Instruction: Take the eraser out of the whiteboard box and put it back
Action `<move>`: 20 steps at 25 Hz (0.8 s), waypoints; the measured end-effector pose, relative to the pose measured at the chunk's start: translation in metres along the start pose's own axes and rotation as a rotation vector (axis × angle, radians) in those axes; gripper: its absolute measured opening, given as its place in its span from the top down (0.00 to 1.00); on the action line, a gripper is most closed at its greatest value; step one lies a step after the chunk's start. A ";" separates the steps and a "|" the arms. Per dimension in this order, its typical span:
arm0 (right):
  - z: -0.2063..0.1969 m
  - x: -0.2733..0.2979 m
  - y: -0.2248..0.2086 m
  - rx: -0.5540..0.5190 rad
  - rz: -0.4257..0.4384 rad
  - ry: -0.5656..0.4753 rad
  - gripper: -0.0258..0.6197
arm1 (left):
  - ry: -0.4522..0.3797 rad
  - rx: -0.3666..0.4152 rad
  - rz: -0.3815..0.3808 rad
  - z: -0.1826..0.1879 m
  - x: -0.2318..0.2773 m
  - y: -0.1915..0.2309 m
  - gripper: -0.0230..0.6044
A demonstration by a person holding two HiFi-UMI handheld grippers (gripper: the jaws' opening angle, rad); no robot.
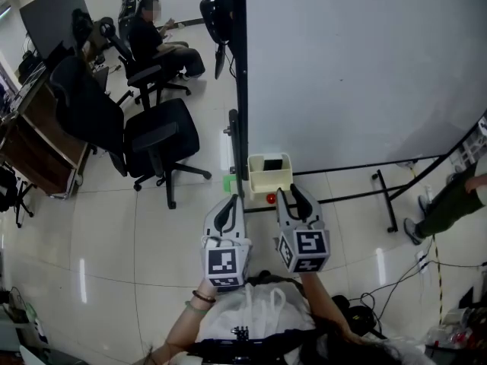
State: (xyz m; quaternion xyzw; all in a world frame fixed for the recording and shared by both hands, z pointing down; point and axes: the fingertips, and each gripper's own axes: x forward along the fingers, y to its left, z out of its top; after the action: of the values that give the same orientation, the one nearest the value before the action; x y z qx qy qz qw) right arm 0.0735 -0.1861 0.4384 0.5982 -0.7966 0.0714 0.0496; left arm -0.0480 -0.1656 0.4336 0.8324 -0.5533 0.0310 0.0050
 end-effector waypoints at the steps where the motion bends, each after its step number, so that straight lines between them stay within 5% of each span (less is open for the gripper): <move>1: -0.002 0.001 0.002 0.000 0.007 0.012 0.77 | 0.000 0.001 -0.008 0.000 0.001 -0.003 0.96; 20: -0.011 0.002 0.011 -0.019 0.021 0.080 0.78 | 0.003 0.015 -0.004 0.000 -0.003 -0.001 0.96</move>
State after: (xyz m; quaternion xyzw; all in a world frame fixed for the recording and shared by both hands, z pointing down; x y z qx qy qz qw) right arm 0.0627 -0.1831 0.4486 0.5859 -0.8009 0.0884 0.0862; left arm -0.0486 -0.1627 0.4332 0.8334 -0.5515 0.0364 -0.0001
